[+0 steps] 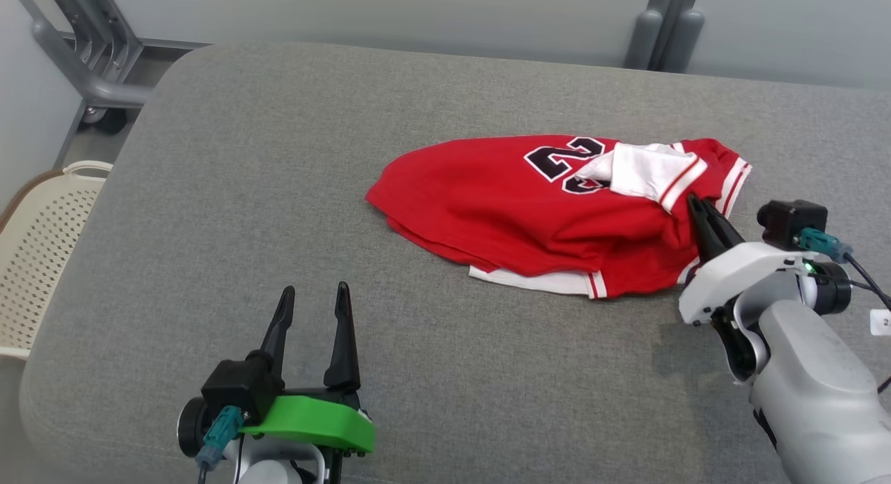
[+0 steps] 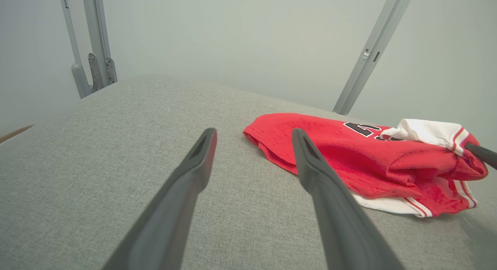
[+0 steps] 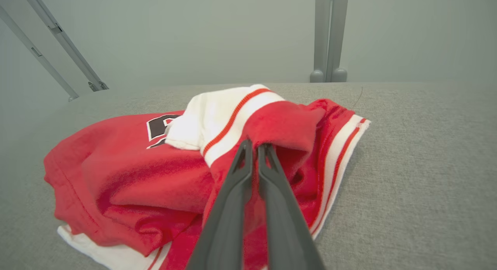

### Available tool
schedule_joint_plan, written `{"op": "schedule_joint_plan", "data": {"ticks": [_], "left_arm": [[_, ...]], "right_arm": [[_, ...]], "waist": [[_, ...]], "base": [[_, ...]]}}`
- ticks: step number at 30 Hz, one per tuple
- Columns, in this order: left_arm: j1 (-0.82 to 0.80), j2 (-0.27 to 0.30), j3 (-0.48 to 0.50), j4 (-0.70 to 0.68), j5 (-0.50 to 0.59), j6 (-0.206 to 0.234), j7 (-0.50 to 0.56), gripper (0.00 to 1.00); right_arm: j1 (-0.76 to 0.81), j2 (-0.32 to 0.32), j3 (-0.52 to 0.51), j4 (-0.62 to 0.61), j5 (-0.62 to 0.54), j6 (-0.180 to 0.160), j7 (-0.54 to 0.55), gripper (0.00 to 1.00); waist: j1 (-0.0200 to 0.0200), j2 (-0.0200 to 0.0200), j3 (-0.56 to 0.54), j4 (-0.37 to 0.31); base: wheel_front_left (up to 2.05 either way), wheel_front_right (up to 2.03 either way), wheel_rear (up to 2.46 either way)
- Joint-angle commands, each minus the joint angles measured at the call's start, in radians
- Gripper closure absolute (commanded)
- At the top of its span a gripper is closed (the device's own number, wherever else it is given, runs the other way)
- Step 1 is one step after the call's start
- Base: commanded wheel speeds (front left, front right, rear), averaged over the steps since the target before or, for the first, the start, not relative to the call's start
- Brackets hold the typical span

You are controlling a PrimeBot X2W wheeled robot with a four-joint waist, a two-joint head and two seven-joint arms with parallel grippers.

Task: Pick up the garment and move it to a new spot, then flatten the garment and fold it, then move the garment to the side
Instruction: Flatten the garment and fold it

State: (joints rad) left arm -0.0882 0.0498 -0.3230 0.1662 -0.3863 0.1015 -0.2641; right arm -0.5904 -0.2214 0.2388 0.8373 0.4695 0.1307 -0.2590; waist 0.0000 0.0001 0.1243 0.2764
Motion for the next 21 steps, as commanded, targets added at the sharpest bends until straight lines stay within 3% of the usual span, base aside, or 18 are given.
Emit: {"op": "schedule_joint_plan", "data": {"ticks": [1, 21], "left_arm": [[0.002, 0.002, 0.000, 0.000, 0.003, -0.002, 0.000, 0.00], [-0.006, 0.002, -0.004, 0.012, 0.019, -0.013, 0.000, 0.00]], "right_arm": [[0.016, -0.008, -0.010, -0.003, -0.011, 0.000, -0.007, 1.00], [0.329, 0.032, -0.285, -0.207, -0.155, 0.000, -0.007, 1.00]], "waist": [[0.0000, -0.0001, -0.001, -0.009], [0.0000, -0.0001, 0.003, -0.070]], "base": [[0.00, 0.00, 0.00], [0.00, 0.00, 0.00]]}}
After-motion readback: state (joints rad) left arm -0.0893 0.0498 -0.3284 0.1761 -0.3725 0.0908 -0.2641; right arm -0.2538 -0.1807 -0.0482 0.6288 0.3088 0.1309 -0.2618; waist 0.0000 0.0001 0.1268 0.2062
